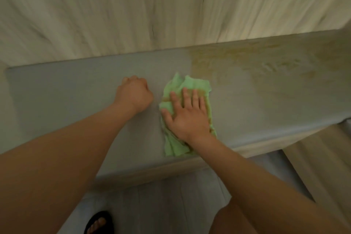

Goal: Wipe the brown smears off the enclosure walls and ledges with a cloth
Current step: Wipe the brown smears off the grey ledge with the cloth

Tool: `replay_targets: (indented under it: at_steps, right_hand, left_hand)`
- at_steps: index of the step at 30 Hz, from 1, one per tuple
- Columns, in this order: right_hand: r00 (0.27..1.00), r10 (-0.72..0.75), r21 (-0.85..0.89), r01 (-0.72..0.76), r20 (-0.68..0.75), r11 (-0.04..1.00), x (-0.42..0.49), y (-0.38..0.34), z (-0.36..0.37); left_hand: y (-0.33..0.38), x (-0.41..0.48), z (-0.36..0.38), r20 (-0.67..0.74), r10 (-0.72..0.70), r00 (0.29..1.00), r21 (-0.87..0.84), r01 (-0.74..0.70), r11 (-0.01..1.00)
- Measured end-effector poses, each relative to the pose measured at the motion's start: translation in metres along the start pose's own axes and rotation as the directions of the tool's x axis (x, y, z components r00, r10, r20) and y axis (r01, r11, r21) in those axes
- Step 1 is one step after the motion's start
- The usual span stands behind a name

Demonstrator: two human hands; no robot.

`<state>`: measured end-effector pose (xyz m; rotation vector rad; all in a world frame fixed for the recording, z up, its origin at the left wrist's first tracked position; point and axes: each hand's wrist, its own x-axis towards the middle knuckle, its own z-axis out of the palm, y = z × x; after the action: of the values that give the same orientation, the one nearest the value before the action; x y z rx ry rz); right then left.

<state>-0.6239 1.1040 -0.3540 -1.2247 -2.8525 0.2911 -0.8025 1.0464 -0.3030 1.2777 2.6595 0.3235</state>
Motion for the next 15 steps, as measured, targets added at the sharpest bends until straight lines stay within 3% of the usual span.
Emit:
replay_targets:
  at_steps: [2,5,7,8,10,12,13,15]
  right_hand:
    - [0.987,-0.155,-0.01,0.154,-0.038,0.988,-0.019,0.01,0.0]
    - [0.912,-0.402,-0.06,0.398,-0.084,0.915,-0.04,0.062,-0.005]
    - [0.886,-0.456,-0.11,0.447,-0.081,0.888,-0.039,0.098,-0.011]
    - [0.908,-0.414,-0.126,0.405,-0.064,0.906,-0.032,0.113,-0.014]
    - [0.982,-0.187,-0.124,0.182,-0.025,0.975,-0.009,0.124,-0.019]
    - [0.999,0.029,-0.114,-0.028,0.013,0.993,0.019,0.111,-0.021]
    - [0.997,0.066,-0.106,-0.062,0.036,0.992,0.032,0.097,-0.02]
    - [0.999,-0.017,-0.091,0.022,0.05,0.996,0.05,0.065,-0.016]
  left_hand:
    - [0.004,0.005,0.002,-0.005,0.004,1.0,0.017,-0.003,1.0]
    - [0.016,0.012,0.014,-0.002,0.017,1.0,0.042,-0.016,0.999]
    - [0.024,0.013,0.022,-0.002,0.02,1.0,0.067,-0.02,0.998]
    - [0.028,0.014,0.026,0.014,0.02,1.0,0.085,-0.021,0.996]
    - [0.032,0.015,0.031,0.047,0.006,0.999,0.102,-0.01,0.995]
    - [0.033,0.017,0.029,0.07,-0.01,0.998,0.113,0.003,0.994]
    - [0.033,0.019,0.025,0.077,-0.013,0.997,0.117,0.004,0.993]
    - [0.032,0.024,0.019,0.082,-0.022,0.996,0.113,0.013,0.994]
